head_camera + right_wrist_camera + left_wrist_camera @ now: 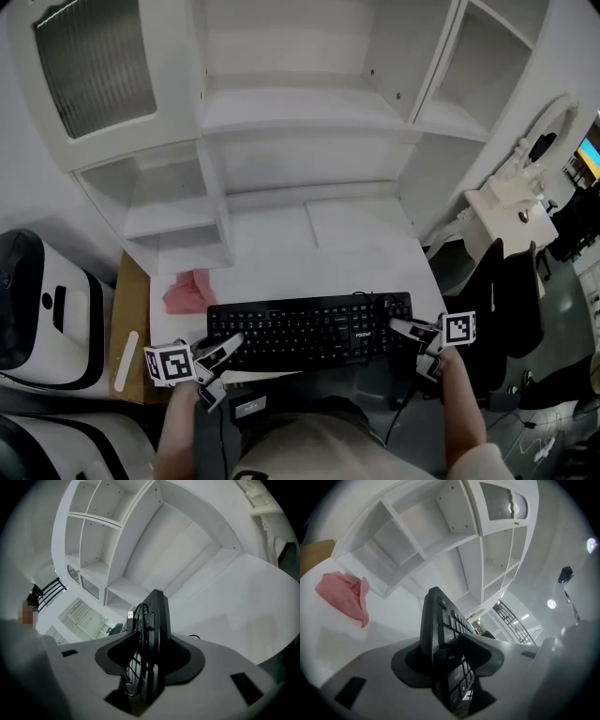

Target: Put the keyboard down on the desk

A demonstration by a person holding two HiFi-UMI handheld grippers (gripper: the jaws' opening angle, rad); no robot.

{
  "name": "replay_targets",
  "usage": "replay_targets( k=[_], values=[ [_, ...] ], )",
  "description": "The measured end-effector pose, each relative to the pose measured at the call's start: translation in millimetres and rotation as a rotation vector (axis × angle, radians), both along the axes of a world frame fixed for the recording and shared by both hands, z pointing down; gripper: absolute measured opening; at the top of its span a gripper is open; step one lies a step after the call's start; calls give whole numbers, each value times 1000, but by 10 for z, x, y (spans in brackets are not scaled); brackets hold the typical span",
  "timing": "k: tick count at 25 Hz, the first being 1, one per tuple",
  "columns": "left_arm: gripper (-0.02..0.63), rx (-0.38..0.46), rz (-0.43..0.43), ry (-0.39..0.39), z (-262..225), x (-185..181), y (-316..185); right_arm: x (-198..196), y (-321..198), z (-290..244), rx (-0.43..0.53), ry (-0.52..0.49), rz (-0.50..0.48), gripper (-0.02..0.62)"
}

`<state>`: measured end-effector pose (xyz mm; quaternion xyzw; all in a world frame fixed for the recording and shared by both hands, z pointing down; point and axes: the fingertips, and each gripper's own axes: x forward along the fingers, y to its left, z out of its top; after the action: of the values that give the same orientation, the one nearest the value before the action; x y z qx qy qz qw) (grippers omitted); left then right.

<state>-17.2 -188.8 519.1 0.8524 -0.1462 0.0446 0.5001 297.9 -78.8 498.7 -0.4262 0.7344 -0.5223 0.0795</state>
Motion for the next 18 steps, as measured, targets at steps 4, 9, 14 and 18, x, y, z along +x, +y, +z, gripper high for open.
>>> replay_targets(
  k=[4,9,14,18],
  values=[
    [196,17,-5,-14,-52,142,-32,155,-56,-9,34,1,-11,192],
    [198,23,-61,-59,-80,372,-48,413,-209,58,60,-34,-52,192],
    [202,34,-121,-92,-137,734,9,813,-287,105,70,-67,-88,190],
    [206,48,-181,-113,-148,963,32,1073,-414,112,95,-86,-125,190]
  ],
)
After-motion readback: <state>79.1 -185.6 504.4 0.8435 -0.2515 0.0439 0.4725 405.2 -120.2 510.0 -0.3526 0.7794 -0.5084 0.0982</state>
